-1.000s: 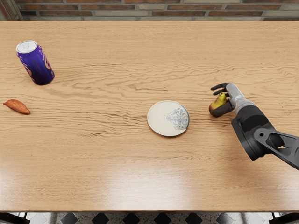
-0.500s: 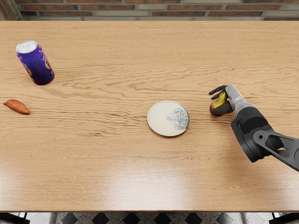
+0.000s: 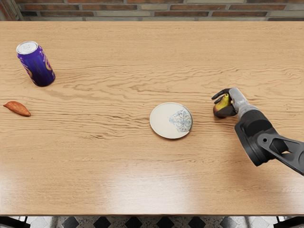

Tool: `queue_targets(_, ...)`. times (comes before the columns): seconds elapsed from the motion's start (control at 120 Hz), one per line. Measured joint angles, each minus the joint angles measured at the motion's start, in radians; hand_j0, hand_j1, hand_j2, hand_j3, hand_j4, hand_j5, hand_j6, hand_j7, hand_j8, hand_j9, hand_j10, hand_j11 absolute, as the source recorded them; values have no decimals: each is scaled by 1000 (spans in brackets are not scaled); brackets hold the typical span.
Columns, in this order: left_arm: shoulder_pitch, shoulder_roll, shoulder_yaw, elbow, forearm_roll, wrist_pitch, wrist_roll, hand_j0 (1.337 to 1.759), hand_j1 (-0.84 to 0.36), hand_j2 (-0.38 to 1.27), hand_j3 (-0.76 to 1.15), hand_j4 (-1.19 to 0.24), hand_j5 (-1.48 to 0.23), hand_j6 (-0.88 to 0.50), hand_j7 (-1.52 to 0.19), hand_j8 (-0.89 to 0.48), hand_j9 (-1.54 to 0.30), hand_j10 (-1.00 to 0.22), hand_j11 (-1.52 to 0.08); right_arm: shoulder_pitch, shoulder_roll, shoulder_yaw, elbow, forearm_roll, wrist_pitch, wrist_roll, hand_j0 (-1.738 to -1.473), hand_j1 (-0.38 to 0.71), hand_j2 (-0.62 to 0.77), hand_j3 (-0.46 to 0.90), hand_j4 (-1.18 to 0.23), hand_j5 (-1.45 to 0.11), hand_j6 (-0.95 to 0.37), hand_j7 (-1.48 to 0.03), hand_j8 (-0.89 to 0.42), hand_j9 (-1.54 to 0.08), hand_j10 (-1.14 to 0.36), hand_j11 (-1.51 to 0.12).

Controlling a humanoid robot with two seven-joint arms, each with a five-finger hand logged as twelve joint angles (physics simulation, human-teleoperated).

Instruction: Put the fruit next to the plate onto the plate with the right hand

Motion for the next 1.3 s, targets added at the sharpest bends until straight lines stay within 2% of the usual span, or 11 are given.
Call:
queue_targets(0.117, 0, 0, 0, 0, 0, 0, 0, 1658, 349, 0, 0, 0, -1, 0, 0, 0, 0, 0, -1, 0, 0, 0, 0, 1, 0, -1, -1645, 429, 317, 0, -665, -888, -551, -877, -226, -921, -297, -955)
queue_targets(0.4, 0, 0, 1, 0, 0, 0, 0, 1658, 349, 0, 0, 0, 0, 0, 0, 0, 0, 0, 0, 34, -1, 4, -1, 23, -5, -4, -1652, 306, 363, 0, -695, -919, -666, -910, -395, -930, -409, -940)
queue_targets(0.692, 0, 0, 1, 0, 0, 0, 0, 1658, 349, 0, 0, 0, 0, 0, 0, 0, 0, 0, 0, 102, 3, 11, 1, 57, 4, -3, -1655, 315, 386, 0, -686, -950, -695, -917, -381, -933, -420, -935)
queue_targets(0.925, 0, 0, 1, 0, 0, 0, 0, 1658, 349, 0, 0, 0, 0, 0, 0, 0, 0, 0, 0, 149, 70, 12, 2, 76, 64, -3, -1656, 311, 380, 0, -684, -957, -702, -919, -382, -939, -416, -930)
queue_targets(1.3, 0, 0, 1, 0, 0, 0, 0, 1658, 349, 0, 0, 0, 0, 0, 0, 0, 0, 0, 0, 155, 154, 9, 3, 78, 138, -4, -1656, 317, 386, 0, -682, -963, -705, -920, -375, -943, -413, -928)
